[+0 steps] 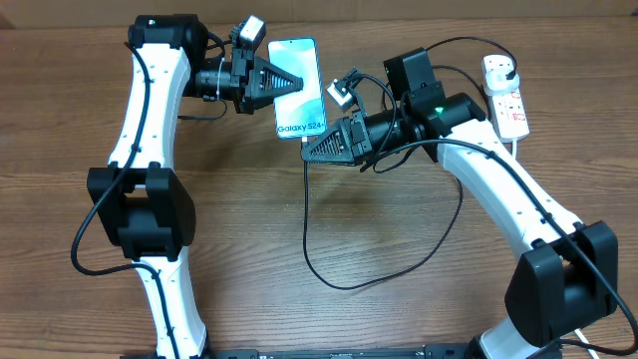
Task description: Plug charger to phone and switch on socket
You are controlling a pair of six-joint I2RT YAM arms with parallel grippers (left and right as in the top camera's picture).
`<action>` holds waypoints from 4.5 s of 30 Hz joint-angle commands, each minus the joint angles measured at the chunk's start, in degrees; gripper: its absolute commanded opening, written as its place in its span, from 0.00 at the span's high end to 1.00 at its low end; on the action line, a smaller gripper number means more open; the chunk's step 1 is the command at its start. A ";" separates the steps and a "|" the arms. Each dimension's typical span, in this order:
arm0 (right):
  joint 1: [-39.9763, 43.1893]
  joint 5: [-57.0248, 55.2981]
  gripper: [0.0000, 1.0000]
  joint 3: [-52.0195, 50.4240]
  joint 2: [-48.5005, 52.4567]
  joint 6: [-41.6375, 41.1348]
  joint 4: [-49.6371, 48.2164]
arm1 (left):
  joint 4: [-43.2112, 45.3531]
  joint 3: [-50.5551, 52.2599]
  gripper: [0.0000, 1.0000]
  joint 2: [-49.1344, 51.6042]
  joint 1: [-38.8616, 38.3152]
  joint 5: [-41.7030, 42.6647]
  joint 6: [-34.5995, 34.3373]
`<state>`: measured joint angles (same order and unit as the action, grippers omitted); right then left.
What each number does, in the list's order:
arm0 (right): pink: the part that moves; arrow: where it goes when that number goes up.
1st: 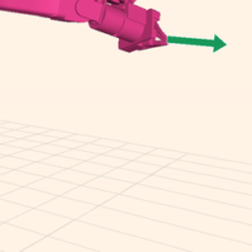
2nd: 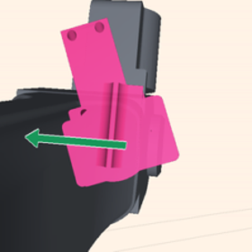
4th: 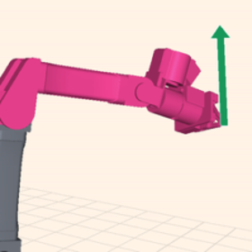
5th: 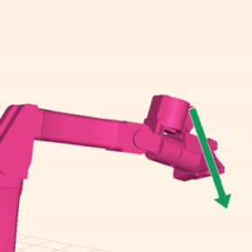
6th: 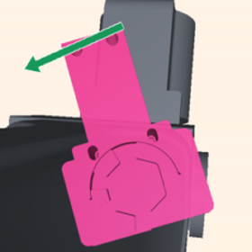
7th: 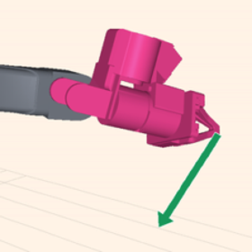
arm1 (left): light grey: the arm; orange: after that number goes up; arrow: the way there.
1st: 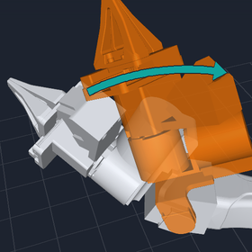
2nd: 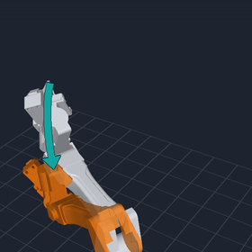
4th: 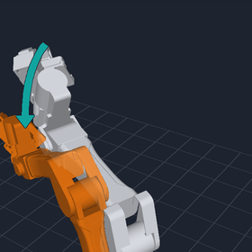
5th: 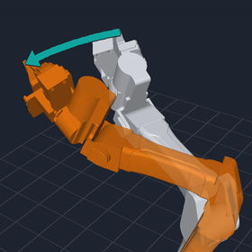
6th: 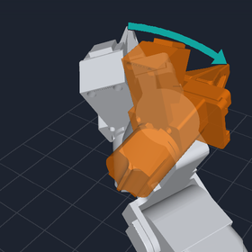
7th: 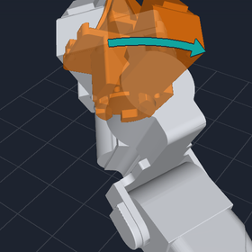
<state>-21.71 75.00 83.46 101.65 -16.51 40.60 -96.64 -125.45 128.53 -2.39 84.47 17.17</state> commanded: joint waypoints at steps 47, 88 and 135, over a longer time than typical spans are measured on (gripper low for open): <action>0.39 1.16 0.96 1.25 0.46 -0.46 -1.36 | -0.20 -1.05 0.96 -1.22 -1.07 3.43 1.49; 0.48 1.16 0.96 1.25 0.66 -6.27 -8.37 | -0.20 -1.05 0.96 -1.25 -2.38 -3.67 3.67; 0.48 -0.33 0.83 1.25 0.72 -9.27 -15.65 | -0.20 -1.05 0.96 -1.25 -3.15 -5.40 2.10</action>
<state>-21.69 76.97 82.96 102.19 -26.85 27.18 -96.20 -125.99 128.53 -2.37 84.33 16.71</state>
